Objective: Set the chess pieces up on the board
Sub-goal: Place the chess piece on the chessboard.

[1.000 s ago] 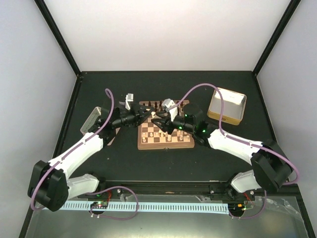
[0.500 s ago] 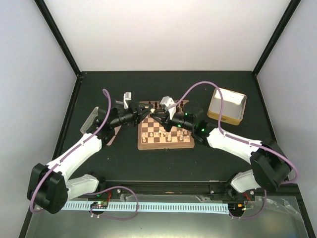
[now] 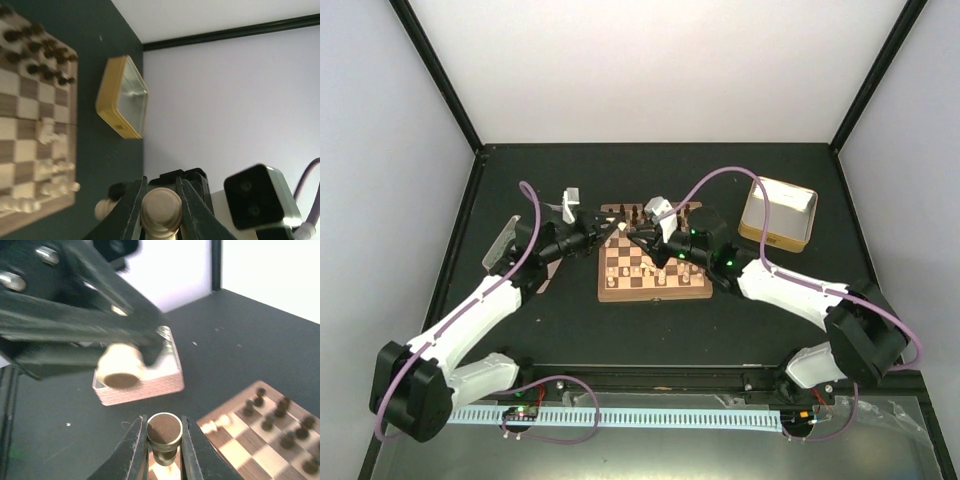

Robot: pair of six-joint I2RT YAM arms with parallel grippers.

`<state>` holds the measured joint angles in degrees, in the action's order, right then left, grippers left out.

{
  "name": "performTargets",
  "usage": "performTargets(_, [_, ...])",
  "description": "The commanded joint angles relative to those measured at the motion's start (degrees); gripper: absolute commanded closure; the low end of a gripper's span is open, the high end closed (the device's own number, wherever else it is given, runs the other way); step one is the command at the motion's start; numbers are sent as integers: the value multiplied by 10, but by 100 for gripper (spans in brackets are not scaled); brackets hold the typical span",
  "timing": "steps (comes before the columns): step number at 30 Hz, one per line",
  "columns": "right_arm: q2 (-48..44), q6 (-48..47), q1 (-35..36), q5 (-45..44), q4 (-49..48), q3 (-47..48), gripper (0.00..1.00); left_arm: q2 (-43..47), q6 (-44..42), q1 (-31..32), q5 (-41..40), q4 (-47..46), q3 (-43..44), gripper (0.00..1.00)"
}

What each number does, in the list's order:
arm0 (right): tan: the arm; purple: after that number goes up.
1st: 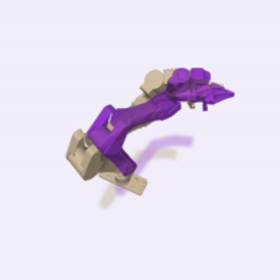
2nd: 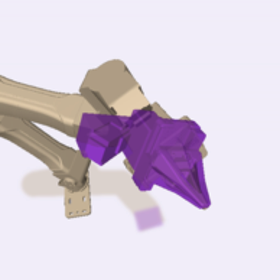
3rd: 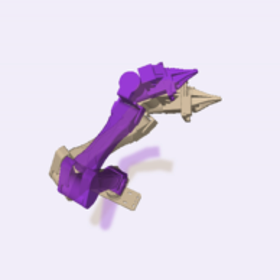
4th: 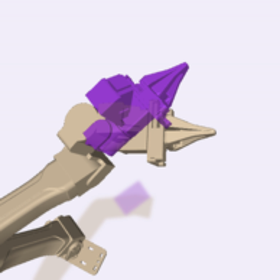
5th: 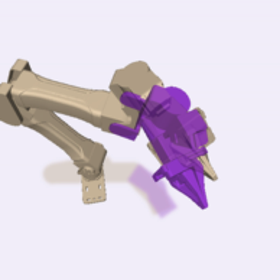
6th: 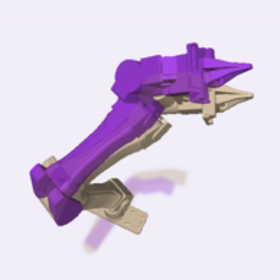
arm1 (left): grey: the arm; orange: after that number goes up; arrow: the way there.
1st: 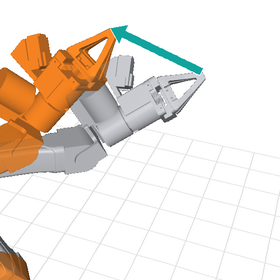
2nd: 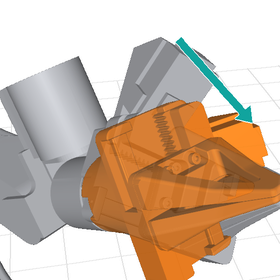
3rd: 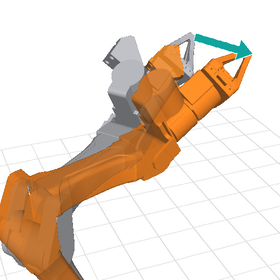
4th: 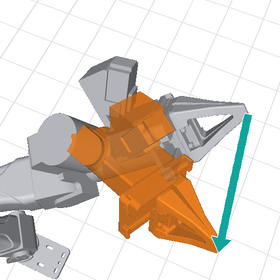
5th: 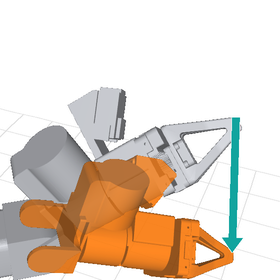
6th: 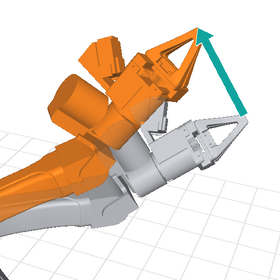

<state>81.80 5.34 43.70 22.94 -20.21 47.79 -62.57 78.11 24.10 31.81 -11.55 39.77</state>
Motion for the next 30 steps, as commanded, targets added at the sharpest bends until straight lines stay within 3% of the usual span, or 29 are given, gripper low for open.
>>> performTargets(1, [-26, 45, 0, -114, 39, -28, 93, 49, -194, 16, -120, 124, 26, 95])
performTargets(7, [-80, 121, -3, -233, 85, -67, 92, 58, -370, 110, -294, 195, -1, 94])
performTargets(10, [-105, 155, -4, -280, 107, -80, 92, 52, -429, 182, -389, 172, -33, 93])
performTargets(16, [-153, 219, -15, -354, 156, -98, 92, -11, -520, 279, -492, 87, -70, 93])
performTargets(25, [-210, 238, -26, -357, 194, -118, 90, -128, -570, 334, -553, -84, -117, 93])
performTargets(30, [-216, 243, -27, -354, 190, -126, 90, -183, -585, 337, -540, -150, -125, 92])
